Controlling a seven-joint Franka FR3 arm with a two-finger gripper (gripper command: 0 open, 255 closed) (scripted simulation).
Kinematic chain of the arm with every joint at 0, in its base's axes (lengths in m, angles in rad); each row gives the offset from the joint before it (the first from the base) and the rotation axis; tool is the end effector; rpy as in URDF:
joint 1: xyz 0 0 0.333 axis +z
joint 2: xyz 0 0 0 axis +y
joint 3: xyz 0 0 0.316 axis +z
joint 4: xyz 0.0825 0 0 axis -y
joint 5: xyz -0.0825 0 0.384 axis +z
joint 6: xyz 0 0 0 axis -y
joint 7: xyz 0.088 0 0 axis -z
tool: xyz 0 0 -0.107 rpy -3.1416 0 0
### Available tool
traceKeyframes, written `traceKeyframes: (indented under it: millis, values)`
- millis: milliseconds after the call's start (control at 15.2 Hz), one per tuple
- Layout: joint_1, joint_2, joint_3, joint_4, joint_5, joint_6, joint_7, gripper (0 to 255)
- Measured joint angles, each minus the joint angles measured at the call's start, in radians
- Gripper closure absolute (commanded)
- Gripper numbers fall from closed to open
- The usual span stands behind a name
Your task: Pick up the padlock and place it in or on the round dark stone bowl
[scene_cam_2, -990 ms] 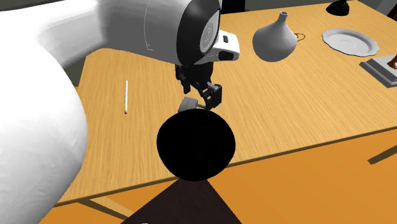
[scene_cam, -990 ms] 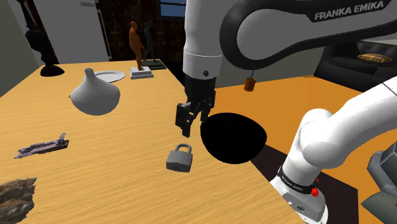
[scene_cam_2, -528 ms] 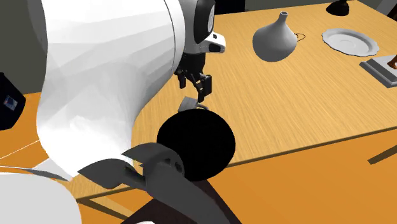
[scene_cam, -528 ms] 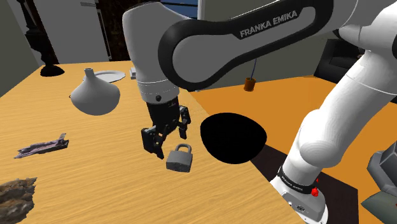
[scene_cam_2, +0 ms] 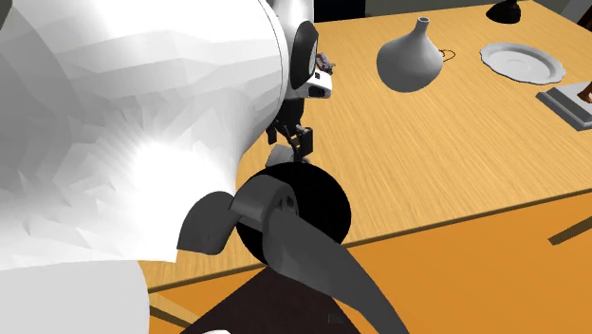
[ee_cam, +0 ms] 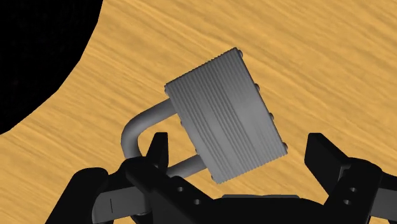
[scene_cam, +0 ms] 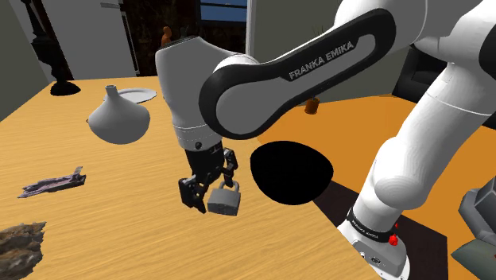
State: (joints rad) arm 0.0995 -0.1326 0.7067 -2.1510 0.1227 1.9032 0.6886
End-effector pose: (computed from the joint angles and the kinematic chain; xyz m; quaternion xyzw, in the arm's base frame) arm 0.3356 0.3719 0.4325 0.9969 0.0291 -0.0621 0.0389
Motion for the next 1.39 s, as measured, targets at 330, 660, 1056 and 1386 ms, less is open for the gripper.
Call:
traceKeyframes:
  millis: [330, 660, 1056, 1386]
  values:
    - [0.0, 0.0, 0.0, -0.008, 0.0, 0.008, 0.0, 0]
    - [0.001, -0.003, 0.001, -0.005, 0.001, -0.005, 0.0, 255]
    - [-0.001, -0.002, -0.001, -0.006, -0.001, 0.007, -0.001, 255]
    - [0.0, -0.014, -0.005, 0.023, 0.007, -0.034, -0.004, 255]
